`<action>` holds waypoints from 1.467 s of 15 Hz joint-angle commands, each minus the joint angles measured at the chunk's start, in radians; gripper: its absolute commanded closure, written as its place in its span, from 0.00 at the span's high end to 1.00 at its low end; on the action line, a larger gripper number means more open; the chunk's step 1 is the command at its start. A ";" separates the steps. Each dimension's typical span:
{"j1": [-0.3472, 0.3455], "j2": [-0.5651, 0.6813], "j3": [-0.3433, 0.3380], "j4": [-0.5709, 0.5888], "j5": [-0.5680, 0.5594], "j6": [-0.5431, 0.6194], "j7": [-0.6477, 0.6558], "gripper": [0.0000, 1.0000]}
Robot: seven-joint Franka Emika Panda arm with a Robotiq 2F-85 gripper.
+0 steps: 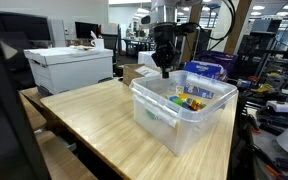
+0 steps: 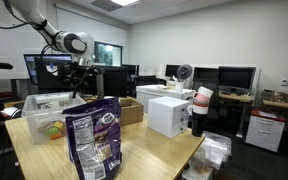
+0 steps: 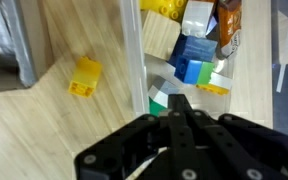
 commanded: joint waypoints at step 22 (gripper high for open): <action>-0.120 -0.184 -0.128 -0.117 -0.283 0.330 0.952 0.03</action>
